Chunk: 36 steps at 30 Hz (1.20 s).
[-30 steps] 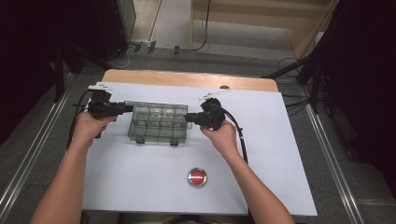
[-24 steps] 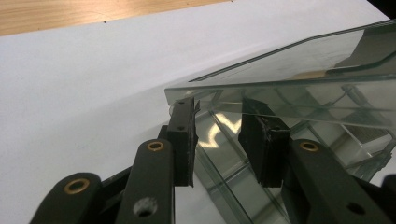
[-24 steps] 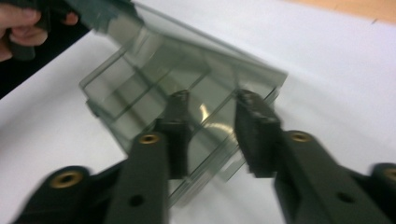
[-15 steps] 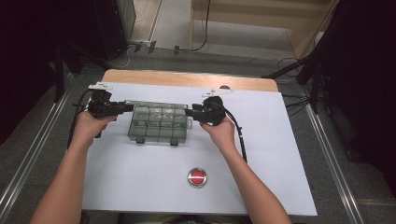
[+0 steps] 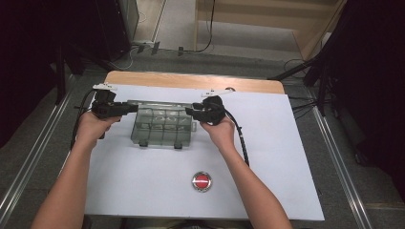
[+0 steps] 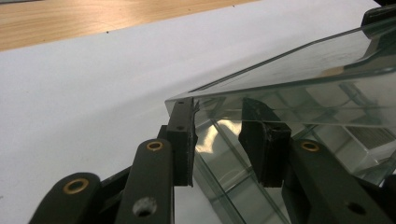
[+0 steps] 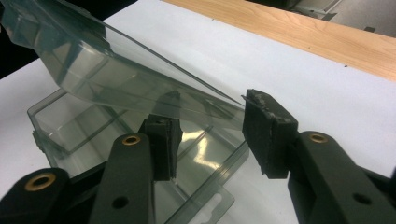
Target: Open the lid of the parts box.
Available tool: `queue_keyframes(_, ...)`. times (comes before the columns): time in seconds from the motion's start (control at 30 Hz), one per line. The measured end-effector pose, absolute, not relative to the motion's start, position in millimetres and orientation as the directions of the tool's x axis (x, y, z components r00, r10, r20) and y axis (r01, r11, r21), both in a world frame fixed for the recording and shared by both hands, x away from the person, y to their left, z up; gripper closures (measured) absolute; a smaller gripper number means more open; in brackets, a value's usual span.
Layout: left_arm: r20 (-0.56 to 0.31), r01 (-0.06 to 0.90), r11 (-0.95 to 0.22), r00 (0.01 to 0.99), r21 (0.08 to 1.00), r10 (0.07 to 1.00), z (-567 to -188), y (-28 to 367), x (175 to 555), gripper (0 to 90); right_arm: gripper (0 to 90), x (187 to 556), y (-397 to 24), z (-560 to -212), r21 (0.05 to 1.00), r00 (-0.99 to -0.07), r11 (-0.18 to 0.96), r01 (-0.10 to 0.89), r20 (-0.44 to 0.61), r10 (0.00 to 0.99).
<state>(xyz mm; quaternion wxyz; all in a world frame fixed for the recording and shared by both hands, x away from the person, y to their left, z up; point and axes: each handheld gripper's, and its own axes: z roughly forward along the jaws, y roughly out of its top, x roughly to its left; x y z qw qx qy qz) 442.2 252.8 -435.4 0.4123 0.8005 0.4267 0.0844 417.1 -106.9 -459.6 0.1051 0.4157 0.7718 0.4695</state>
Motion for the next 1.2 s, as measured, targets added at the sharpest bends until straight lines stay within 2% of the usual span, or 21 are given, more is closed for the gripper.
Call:
queue_keyframes(0.37,-0.187,0.605,-0.286,0.598,0.743,0.780,-440.3,248.0,449.9,63.8,61.6,424.1,-107.4,-462.5,0.820,-0.618,0.174,0.545,0.253,0.745)
queue_keyframes(0.47,-0.209,0.610,-0.258,0.587,0.749,0.782,-442.9,249.1,453.1,63.8,61.6,426.2,-106.9,-463.4,0.819,-0.607,0.158,0.551,0.264,0.749)
queue_keyframes(0.73,-0.192,0.602,-0.271,0.593,0.751,0.782,-446.0,243.3,458.2,64.0,64.8,431.6,-106.8,-464.9,0.820,-0.597,0.148,0.552,0.265,0.758)
queue_keyframes(0.87,-0.182,0.600,-0.271,0.585,0.753,0.790,-446.6,241.3,459.8,64.0,66.2,437.1,-108.9,-465.3,0.809,-0.585,0.128,0.574,0.297,0.755)
queue_keyframes(1.2,-0.185,0.605,-0.263,0.576,0.752,0.796,-448.3,241.3,462.0,64.2,67.4,445.7,-105.1,-467.2,0.810,-0.572,0.136,0.570,0.273,0.773)
